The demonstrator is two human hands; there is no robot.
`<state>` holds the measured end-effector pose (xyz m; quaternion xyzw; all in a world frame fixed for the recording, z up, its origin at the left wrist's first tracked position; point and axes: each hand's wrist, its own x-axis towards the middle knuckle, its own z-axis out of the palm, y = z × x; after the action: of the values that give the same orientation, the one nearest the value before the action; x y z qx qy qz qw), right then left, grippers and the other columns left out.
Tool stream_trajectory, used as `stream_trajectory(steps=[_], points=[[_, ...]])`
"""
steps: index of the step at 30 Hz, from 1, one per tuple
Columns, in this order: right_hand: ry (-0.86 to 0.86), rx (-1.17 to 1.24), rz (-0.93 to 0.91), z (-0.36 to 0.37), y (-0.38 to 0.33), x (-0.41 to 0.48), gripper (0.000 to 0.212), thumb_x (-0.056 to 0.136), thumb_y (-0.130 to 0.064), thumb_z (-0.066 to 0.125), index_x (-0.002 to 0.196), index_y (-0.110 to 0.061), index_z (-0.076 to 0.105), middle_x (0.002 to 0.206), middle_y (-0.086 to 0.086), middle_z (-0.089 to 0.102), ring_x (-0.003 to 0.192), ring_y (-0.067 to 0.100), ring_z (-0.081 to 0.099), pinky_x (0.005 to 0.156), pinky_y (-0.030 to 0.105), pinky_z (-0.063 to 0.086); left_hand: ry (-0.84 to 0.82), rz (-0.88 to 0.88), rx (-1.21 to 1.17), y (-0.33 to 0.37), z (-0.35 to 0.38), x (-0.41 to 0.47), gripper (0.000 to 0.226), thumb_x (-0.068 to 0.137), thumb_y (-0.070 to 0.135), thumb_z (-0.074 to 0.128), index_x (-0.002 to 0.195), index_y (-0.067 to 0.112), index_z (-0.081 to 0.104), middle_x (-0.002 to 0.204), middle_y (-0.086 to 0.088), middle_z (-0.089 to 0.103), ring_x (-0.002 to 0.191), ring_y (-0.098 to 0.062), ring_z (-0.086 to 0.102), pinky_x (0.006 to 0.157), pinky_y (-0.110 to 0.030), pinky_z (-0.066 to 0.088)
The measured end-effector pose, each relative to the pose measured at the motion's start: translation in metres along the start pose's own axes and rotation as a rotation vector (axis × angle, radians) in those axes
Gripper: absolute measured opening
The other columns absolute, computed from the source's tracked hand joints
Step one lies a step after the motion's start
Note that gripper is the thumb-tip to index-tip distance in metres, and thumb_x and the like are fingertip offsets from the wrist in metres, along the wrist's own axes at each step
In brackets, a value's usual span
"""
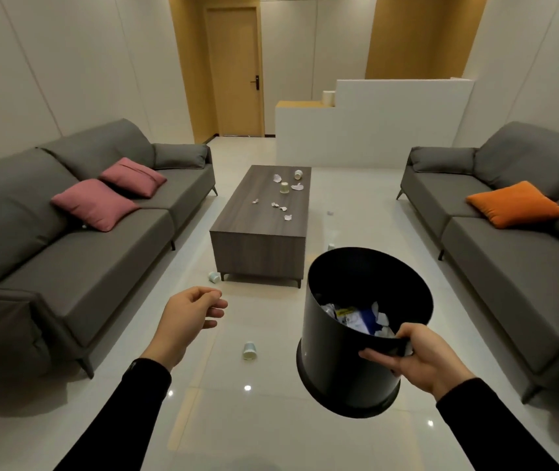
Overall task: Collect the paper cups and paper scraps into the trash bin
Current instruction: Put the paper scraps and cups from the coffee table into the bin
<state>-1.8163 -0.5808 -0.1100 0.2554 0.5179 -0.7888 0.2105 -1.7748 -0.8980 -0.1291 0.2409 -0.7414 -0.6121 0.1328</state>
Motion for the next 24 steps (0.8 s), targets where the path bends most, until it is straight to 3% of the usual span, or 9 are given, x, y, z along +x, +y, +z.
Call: stream_trajectory(steps=[3, 6, 10, 13, 18, 21, 24], points=[[0.021, -0.004, 0.015, 0.014, -0.015, 0.042, 0.032, 0.083, 0.010, 0.026, 0.112, -0.006, 0.030, 0.083, 0.020, 0.037, 0.068, 0.051, 0.040, 0.048, 0.062, 0.047, -0.025, -0.012, -0.002, -0.002, 0.019, 0.053, 0.016, 0.091, 0.020, 0.054, 0.087, 0.015, 0.068, 0.083, -0.005, 0.073, 0.078, -0.020, 0.067, 0.061, -0.026, 0.053], [0.040, -0.002, 0.048, 0.036, -0.032, 0.089, 0.034, 0.083, 0.010, 0.026, 0.112, -0.007, 0.028, 0.080, 0.027, 0.035, 0.076, 0.059, 0.047, 0.036, 0.052, 0.051, -0.051, -0.005, -0.007, 0.000, 0.036, 0.111, 0.016, 0.092, 0.021, 0.053, 0.090, 0.014, 0.068, 0.084, -0.006, 0.073, 0.078, -0.020, 0.068, 0.060, -0.026, 0.053], [0.056, 0.051, 0.058, 0.069, -0.063, 0.152, 0.037, 0.083, 0.009, 0.027, 0.115, -0.009, 0.032, 0.088, 0.029, 0.042, 0.090, 0.061, 0.051, 0.036, 0.050, 0.052, -0.099, 0.001, -0.015, 0.017, 0.058, 0.197, 0.016, 0.092, 0.019, 0.053, 0.091, 0.013, 0.067, 0.085, -0.008, 0.072, 0.078, -0.020, 0.067, 0.061, -0.026, 0.053], [0.079, 0.071, 0.034, 0.093, -0.089, 0.191, 0.037, 0.082, 0.010, 0.028, 0.114, -0.008, 0.035, 0.091, 0.029, 0.045, 0.081, 0.058, 0.053, 0.038, 0.052, 0.052, -0.142, 0.009, -0.011, 0.034, 0.077, 0.256, 0.015, 0.092, 0.018, 0.053, 0.088, 0.014, 0.067, 0.083, -0.008, 0.072, 0.074, -0.019, 0.067, 0.059, -0.025, 0.053], [0.083, 0.147, 0.007, 0.119, -0.125, 0.242, 0.025, 0.078, 0.012, 0.032, 0.087, -0.006, 0.047, 0.093, 0.020, 0.049, 0.084, 0.054, 0.055, 0.045, 0.056, 0.054, -0.203, 0.015, -0.004, 0.054, 0.111, 0.332, 0.015, 0.091, 0.016, 0.054, 0.085, 0.016, 0.067, 0.080, -0.007, 0.072, 0.067, -0.015, 0.065, 0.057, -0.023, 0.054], [0.087, 0.166, 0.020, 0.126, -0.146, 0.270, 0.024, 0.077, 0.012, 0.033, 0.083, -0.008, 0.045, 0.092, 0.023, 0.049, 0.078, 0.059, 0.056, 0.051, 0.057, 0.054, -0.232, 0.013, -0.012, 0.059, 0.134, 0.368, 0.014, 0.090, 0.016, 0.055, 0.084, 0.016, 0.068, 0.077, -0.005, 0.073, 0.064, -0.014, 0.065, 0.055, -0.022, 0.054], [0.092, 0.154, 0.042, 0.129, -0.166, 0.305, 0.022, 0.077, 0.012, 0.032, 0.083, -0.005, 0.045, 0.091, 0.025, 0.048, 0.076, 0.059, 0.055, 0.048, 0.055, 0.054, -0.237, -0.004, -0.013, 0.062, 0.159, 0.402, 0.014, 0.090, 0.015, 0.055, 0.084, 0.015, 0.068, 0.078, -0.006, 0.072, 0.065, -0.015, 0.064, 0.057, -0.024, 0.054]])
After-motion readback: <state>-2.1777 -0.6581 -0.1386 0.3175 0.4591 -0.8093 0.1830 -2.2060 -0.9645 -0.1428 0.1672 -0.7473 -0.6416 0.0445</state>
